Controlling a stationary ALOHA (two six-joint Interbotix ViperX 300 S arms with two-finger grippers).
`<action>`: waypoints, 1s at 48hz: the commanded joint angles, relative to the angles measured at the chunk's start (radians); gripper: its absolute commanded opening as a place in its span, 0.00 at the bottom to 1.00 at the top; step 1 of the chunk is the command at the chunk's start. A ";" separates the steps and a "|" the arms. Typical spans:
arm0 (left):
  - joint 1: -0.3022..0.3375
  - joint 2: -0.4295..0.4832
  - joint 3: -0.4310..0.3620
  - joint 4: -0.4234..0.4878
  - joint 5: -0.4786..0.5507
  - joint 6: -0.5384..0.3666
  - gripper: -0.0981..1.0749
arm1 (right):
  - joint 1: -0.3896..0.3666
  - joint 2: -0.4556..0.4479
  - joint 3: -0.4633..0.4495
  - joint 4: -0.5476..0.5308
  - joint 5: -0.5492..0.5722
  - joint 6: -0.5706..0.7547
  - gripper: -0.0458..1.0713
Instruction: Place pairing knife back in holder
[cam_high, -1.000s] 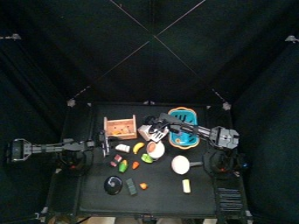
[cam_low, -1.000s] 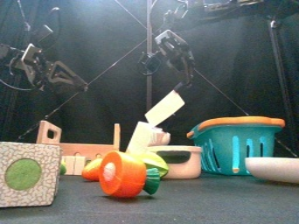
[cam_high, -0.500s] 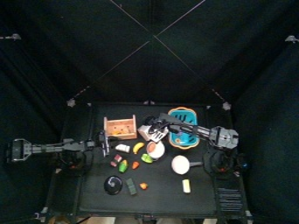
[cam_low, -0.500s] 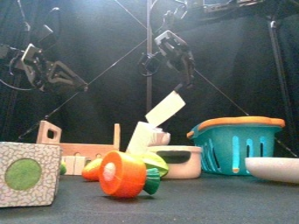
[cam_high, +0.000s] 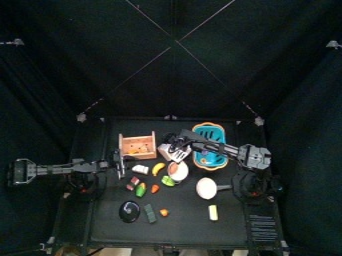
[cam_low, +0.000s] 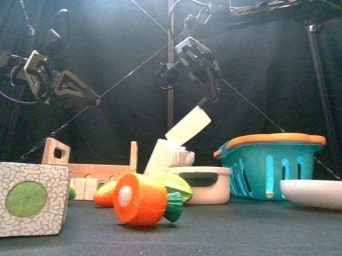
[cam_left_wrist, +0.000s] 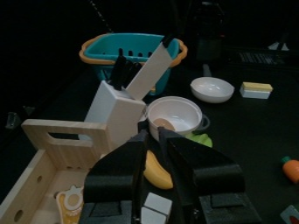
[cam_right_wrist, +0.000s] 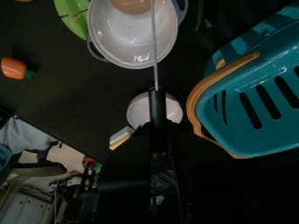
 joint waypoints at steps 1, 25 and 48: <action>-0.003 0.002 -0.011 -0.002 -0.003 0.003 0.62 | -0.003 -0.011 -0.035 0.005 0.012 -0.002 0.42; -0.002 0.002 -0.009 -0.002 -0.003 0.003 0.62 | -0.029 0.023 -0.091 0.054 0.058 0.002 0.42; -0.003 0.002 -0.006 -0.002 -0.005 0.002 0.62 | -0.071 0.057 -0.129 0.101 0.078 0.003 0.42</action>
